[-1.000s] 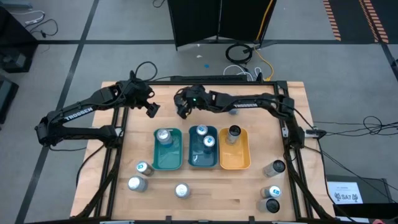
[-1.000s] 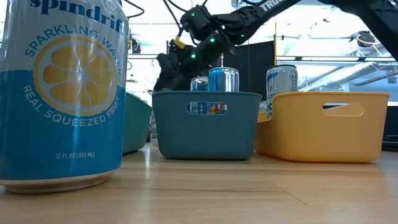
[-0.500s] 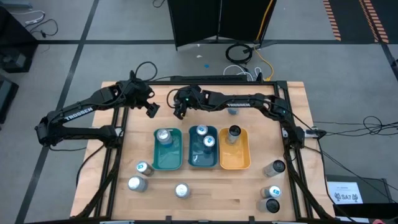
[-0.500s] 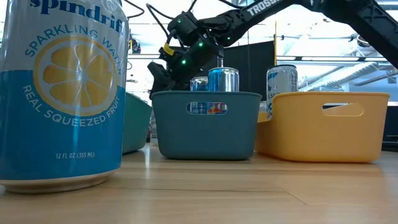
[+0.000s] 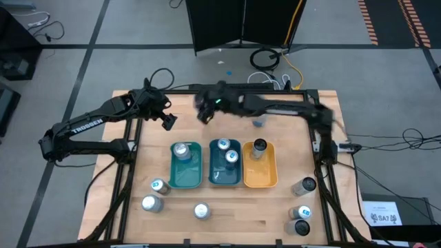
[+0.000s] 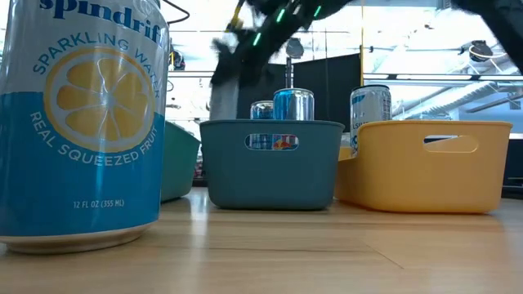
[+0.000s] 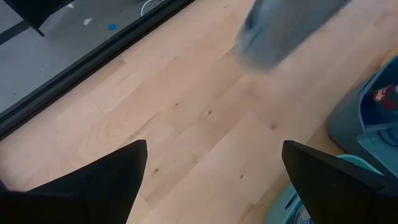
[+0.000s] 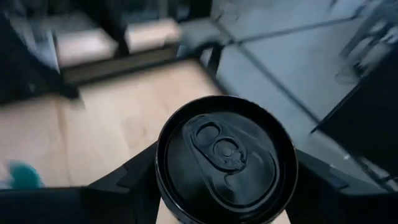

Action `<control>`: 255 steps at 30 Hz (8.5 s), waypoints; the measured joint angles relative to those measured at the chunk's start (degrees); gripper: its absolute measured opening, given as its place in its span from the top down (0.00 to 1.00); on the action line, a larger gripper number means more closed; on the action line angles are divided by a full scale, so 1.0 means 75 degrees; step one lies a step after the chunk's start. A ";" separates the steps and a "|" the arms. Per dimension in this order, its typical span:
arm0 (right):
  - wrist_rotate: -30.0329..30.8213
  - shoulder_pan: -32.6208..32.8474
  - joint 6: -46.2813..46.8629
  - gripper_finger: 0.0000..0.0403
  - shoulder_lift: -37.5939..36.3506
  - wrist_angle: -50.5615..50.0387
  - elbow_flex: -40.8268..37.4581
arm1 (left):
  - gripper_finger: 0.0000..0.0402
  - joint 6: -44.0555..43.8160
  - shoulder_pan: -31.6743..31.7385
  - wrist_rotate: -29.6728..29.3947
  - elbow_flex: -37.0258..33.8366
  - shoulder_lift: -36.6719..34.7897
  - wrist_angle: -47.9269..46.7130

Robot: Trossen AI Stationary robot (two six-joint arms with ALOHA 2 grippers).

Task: Sort soda cans
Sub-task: Put the white-blue soda can into the yellow bin, then put the blue-white soda can into the green bin

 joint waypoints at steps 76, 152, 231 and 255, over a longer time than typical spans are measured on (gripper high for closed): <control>0.4752 0.5902 1.0004 0.37 -0.3352 -0.5253 -0.5910 | 0.05 -0.0003 0.0002 -0.0001 0.0000 0.0000 0.0029; 0.4164 0.5906 0.8322 0.04 -0.3401 -0.7024 -0.4210 | 0.05 -0.0020 0.0000 0.0002 -0.0001 0.0000 0.0023; -0.1201 -0.2641 0.2903 0.06 -0.1973 -0.5376 -0.3203 | 0.05 0.0000 0.0000 0.0002 -0.0003 -0.0003 0.0982; -0.1839 -0.1535 0.2928 0.30 -0.0644 -0.4714 -0.0983 | 0.05 0.0003 0.0000 0.0002 -0.0003 -0.0003 0.1011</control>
